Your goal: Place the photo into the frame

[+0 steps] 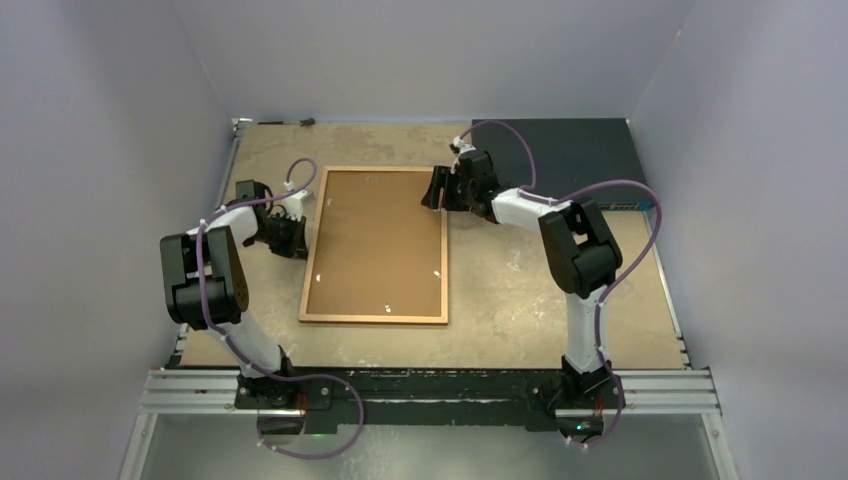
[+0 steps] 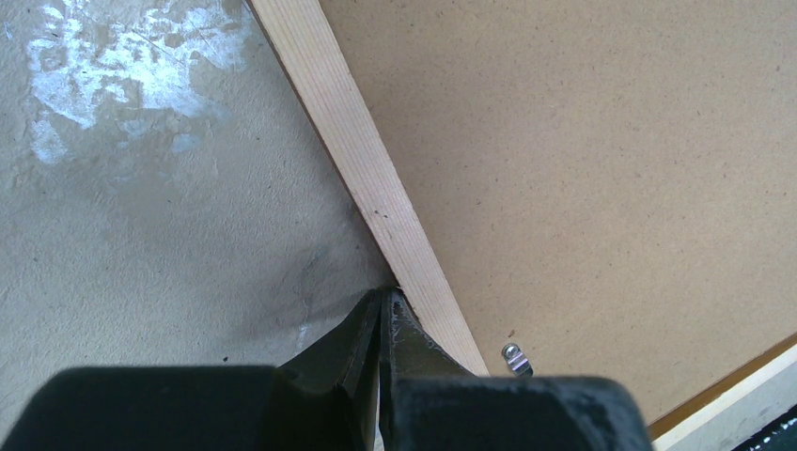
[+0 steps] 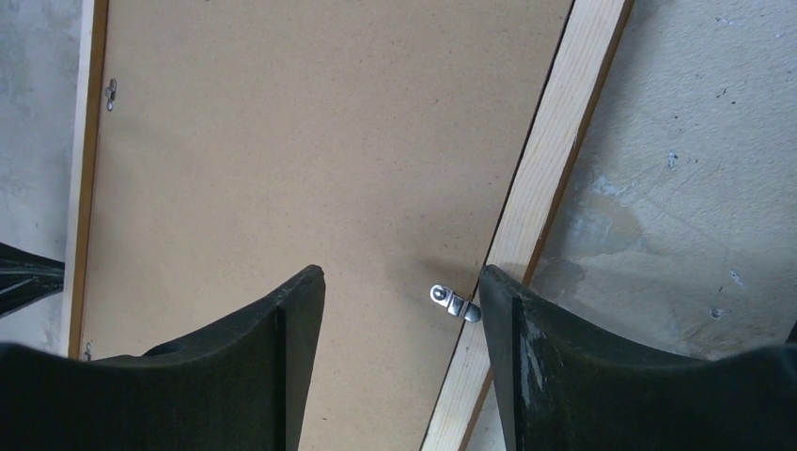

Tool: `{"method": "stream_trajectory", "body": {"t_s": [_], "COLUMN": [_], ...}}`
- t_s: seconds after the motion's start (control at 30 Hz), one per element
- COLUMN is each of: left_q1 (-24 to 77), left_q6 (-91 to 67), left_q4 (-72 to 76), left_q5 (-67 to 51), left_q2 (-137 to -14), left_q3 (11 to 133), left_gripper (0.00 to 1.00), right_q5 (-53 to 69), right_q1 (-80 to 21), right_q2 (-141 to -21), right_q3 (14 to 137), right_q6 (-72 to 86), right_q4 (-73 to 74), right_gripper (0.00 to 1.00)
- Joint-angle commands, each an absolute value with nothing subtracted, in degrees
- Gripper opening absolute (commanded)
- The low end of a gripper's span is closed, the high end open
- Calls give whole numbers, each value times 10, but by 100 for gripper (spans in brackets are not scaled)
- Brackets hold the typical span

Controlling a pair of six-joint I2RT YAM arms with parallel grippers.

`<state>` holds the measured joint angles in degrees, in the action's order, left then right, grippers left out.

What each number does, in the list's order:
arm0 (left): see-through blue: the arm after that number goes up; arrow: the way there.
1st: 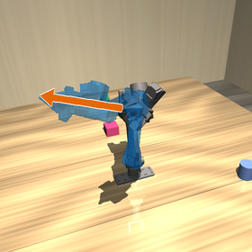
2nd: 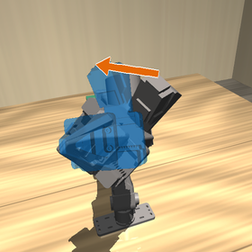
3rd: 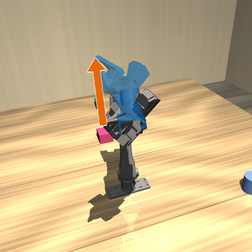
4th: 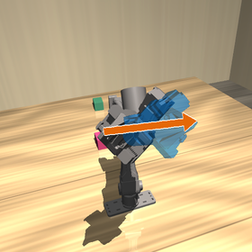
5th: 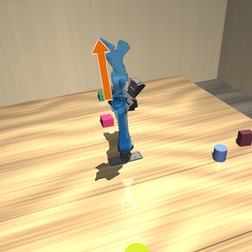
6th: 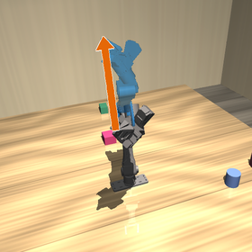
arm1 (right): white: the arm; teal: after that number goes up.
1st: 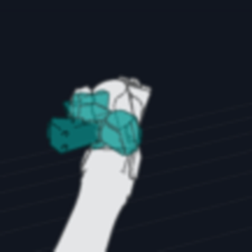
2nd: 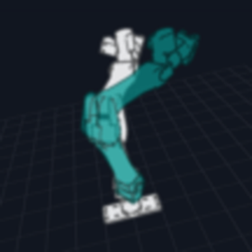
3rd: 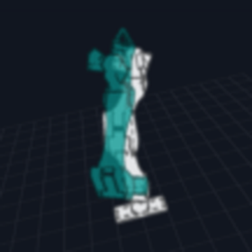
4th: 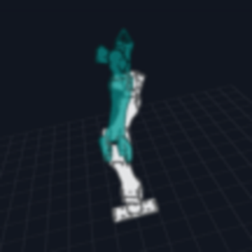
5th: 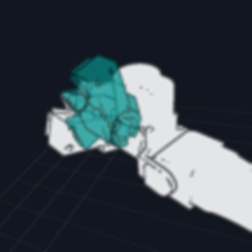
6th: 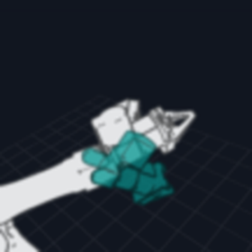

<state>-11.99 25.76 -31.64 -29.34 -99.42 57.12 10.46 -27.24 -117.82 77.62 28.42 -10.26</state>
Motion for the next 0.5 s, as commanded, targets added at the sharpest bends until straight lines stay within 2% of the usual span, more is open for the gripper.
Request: {"method": "stream_trajectory", "body": {"t_s": [0.0,0.47], "left_q1": [-122,-122], "left_q6": [272,274], "left_q4": [-353,-352], "left_q5": [-286,-286], "left_q2": [-1013,-1014], "left_q3": [567,564], "left_gripper": [0,0], "right_q5": [119,142], "right_q1": [-273,-274], "right_q2": [-1165,-1151], "right_q3": [758,734], "right_q6": [285,292], "right_q4": [-81,-86], "right_gripper": [64,63]}}
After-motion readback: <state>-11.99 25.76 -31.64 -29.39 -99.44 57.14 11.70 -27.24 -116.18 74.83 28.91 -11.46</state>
